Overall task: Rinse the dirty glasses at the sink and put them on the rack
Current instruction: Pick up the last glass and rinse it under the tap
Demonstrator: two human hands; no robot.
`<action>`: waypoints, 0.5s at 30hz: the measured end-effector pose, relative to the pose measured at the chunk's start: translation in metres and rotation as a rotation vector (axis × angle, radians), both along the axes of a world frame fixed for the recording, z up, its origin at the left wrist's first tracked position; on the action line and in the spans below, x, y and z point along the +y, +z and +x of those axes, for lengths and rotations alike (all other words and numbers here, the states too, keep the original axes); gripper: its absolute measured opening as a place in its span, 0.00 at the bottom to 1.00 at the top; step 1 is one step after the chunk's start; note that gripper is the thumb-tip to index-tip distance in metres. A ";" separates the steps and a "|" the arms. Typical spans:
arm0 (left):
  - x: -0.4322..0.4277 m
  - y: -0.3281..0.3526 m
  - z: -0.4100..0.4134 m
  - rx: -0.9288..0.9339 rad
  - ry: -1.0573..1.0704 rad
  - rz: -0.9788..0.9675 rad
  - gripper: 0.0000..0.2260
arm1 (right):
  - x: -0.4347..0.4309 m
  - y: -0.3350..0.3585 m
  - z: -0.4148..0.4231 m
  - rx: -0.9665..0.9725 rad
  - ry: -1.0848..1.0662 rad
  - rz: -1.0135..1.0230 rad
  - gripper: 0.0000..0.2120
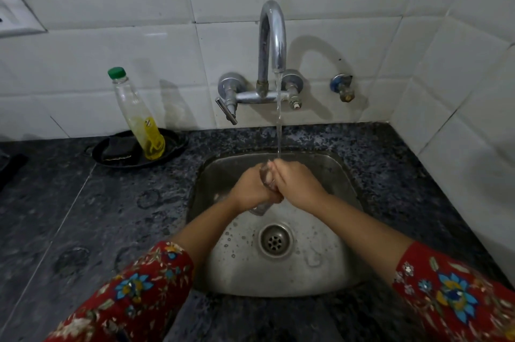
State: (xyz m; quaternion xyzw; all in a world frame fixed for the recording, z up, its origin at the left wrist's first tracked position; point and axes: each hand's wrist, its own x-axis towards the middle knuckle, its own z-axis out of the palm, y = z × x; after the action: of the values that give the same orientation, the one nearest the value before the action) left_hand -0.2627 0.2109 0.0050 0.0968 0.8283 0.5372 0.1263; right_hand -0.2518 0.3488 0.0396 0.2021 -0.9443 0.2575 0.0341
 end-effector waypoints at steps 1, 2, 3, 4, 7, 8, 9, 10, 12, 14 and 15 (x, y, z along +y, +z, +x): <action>0.006 -0.001 0.003 0.059 0.100 -0.083 0.20 | -0.006 0.002 -0.003 -0.002 -0.082 0.059 0.17; 0.009 -0.003 0.003 0.089 0.151 -0.088 0.21 | -0.009 0.003 -0.004 0.034 -0.117 0.047 0.17; 0.007 0.000 0.002 0.105 0.133 -0.028 0.19 | -0.009 0.004 -0.003 0.081 -0.097 -0.031 0.18; 0.002 0.006 -0.001 0.070 0.051 0.070 0.17 | -0.005 0.005 -0.001 0.105 -0.041 -0.134 0.18; -0.018 0.025 -0.004 -0.129 -0.286 0.313 0.14 | 0.010 0.008 0.010 0.056 0.145 -0.425 0.18; -0.020 0.028 -0.003 -0.171 -0.318 0.332 0.14 | 0.011 0.007 0.011 0.071 0.133 -0.450 0.18; -0.017 0.028 -0.002 -0.178 -0.282 0.311 0.14 | 0.010 0.007 0.009 0.083 0.078 -0.442 0.19; -0.010 0.028 0.000 -0.143 -0.190 0.208 0.16 | 0.007 0.007 0.004 0.074 0.003 -0.385 0.18; 0.007 0.026 0.006 0.034 0.029 -0.166 0.26 | -0.004 0.014 -0.008 -0.021 -0.135 -0.129 0.16; 0.015 0.024 0.012 0.136 0.185 -0.281 0.28 | -0.008 0.017 -0.015 -0.040 -0.173 0.012 0.17; 0.014 0.024 0.011 0.120 0.159 -0.158 0.26 | -0.007 0.017 -0.014 0.019 -0.150 -0.028 0.17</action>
State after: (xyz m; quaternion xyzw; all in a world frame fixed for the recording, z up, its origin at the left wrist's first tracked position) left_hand -0.2521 0.2246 0.0291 0.0528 0.8791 0.4719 0.0407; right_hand -0.2656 0.3415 0.0571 0.1328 -0.9527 0.2656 0.0652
